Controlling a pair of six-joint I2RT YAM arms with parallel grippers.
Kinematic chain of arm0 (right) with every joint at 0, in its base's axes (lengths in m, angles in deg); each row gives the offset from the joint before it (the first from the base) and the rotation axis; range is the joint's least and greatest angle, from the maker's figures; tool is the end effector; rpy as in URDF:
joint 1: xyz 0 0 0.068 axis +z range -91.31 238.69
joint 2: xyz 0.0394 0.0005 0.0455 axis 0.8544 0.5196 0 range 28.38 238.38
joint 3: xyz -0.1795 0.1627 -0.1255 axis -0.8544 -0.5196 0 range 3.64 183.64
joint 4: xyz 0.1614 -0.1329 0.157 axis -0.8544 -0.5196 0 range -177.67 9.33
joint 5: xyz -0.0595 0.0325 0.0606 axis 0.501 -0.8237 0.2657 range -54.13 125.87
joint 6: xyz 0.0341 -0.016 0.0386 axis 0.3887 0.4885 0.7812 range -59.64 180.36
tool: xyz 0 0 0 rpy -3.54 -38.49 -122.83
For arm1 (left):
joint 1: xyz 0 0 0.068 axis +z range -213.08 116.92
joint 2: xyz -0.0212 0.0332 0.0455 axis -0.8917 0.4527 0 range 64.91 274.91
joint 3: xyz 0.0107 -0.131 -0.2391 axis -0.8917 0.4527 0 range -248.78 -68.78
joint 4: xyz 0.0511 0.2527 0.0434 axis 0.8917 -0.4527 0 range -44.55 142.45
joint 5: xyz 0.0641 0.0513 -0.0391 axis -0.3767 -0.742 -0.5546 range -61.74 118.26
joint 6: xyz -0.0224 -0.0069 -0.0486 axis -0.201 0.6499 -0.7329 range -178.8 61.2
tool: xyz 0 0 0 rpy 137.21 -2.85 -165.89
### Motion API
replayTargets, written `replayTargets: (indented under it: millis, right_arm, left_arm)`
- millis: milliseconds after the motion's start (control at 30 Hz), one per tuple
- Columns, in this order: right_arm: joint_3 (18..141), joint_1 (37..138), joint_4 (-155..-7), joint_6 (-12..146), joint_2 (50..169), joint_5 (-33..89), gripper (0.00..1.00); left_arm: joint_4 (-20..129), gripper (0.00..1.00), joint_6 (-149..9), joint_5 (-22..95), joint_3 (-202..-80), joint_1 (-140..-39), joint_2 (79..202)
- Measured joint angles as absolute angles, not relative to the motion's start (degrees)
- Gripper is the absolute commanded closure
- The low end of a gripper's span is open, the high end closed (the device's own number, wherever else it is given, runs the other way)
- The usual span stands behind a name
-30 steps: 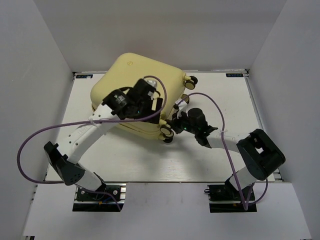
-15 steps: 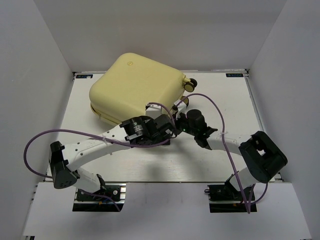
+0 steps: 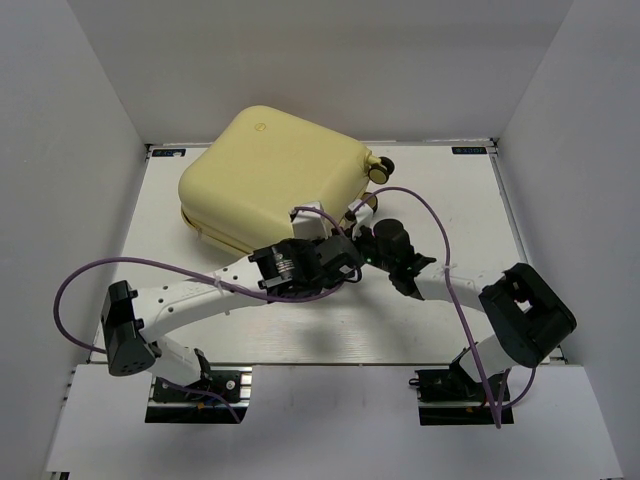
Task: Pack the luggage
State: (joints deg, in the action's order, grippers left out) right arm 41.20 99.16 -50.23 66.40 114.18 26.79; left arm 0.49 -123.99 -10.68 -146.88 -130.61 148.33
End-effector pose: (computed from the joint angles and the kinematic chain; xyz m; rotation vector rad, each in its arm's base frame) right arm 0.2342 0.2071 0.2006 -0.6799 1.8159 0.6985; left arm 0.1331 -0.2634 0.3273 -0.1907 2.2934 -0.2911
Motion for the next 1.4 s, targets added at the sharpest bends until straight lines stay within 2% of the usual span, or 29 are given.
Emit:
replayTargets:
  millis: [33,533,600,667,867,900,933,1400]
  right_arm:
    - [41.12,99.16,-50.21,66.40,114.10,26.79,1.00]
    - [40.26,99.20,-50.61,66.32,113.05,27.53,1.00]
    - [40.20,99.20,-50.67,66.38,112.96,27.62,1.00]
    - [40.20,99.20,-50.69,66.45,112.96,27.62,1.00]
    - [40.20,99.20,-50.72,67.39,112.94,27.62,1.00]
    - [40.20,99.20,-50.72,67.54,112.91,27.64,1.00]
    - [40.20,99.20,-50.72,67.72,112.89,27.64,1.00]
    - [38.60,99.31,-50.37,72.00,111.04,32.58,1.00]
  left_arm:
    - [0.25,0.19,-124.60,-11.05,-146.93,-130.61,148.48]
    - [-2.73,0.32,-130.57,-13.59,-147.58,-128.60,152.98]
    - [-2.05,0.41,-130.62,-13.35,-147.67,-127.83,154.08]
    - [-1.09,0.46,-130.29,-12.95,-148.37,-127.57,155.13]
    - [-0.58,0.78,-131.29,-10.72,-148.54,-126.76,155.48]
    - [-0.61,0.92,-131.40,-10.40,-148.54,-126.61,155.45]
    - [-0.61,1.00,-131.56,-10.11,-148.54,-126.50,155.45]
    - [-3.19,1.00,-138.99,-9.92,-146.45,-126.65,152.70]
